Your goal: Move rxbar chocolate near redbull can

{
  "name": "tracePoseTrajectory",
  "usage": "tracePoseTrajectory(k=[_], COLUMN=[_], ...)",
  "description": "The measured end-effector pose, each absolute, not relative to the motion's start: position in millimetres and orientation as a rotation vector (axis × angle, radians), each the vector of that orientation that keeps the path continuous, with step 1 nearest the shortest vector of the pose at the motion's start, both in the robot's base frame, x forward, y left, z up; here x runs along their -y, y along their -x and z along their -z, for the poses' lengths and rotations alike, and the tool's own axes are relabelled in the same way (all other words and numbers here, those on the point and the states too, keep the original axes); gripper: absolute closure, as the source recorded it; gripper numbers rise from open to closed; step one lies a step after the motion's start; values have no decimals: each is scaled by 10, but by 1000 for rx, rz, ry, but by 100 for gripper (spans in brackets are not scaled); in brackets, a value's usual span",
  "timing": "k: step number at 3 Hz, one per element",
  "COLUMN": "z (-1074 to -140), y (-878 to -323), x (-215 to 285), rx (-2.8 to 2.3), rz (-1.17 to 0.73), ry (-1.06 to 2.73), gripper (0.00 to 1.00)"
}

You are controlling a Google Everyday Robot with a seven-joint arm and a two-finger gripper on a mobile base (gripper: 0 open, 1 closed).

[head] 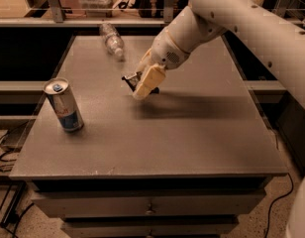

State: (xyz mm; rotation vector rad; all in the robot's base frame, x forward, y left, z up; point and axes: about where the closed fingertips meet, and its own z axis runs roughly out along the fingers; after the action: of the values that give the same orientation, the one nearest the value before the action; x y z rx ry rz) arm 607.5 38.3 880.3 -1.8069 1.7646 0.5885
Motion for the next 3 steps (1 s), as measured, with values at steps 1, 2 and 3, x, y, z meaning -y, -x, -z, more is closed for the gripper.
tracePoseTrajectory(k=[1,2,3], z=[-8847,-8631,-8390], y=[-6028,-5877,-5658], x=[-465,-730,-1060], rx=[-1749,-1731,-1701], rz=[-631,-652,-689], ry=[1797,1915,2029], gripper=[100,100,100])
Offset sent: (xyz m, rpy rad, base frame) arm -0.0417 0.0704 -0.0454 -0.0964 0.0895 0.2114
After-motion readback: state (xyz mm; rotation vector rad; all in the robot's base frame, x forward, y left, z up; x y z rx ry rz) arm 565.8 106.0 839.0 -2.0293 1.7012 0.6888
